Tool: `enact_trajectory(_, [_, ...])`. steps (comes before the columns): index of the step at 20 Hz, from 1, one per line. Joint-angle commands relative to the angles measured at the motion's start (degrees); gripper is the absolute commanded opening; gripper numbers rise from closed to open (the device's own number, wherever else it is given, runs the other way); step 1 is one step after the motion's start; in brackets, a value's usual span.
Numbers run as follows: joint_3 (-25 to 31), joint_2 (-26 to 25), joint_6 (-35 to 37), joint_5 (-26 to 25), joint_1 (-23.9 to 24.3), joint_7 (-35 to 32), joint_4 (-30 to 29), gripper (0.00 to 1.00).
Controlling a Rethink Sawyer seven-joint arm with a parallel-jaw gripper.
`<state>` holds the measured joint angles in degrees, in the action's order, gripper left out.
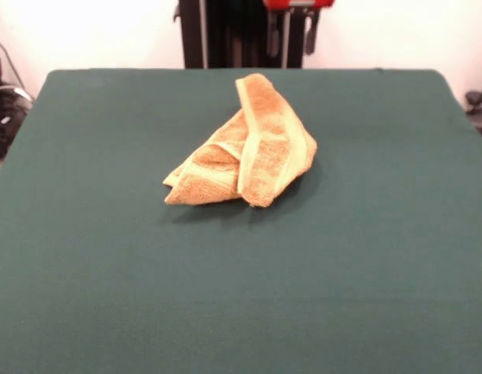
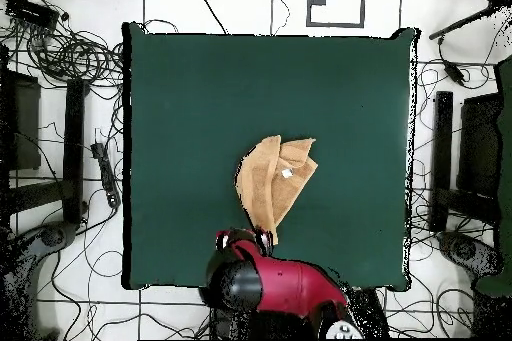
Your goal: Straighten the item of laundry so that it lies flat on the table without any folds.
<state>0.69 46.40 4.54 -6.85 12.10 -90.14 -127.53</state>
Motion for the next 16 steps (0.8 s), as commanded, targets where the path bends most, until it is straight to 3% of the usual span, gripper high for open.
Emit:
enact_trajectory(1, [3.62, -17.83, -9.79, -5.09, 2.77, -7.45, 1.93, 1.0])
enact_trajectory(16, [4.3, -15.72, -3.39, -5.38, 3.84, -7.07, 5.08, 1.0])
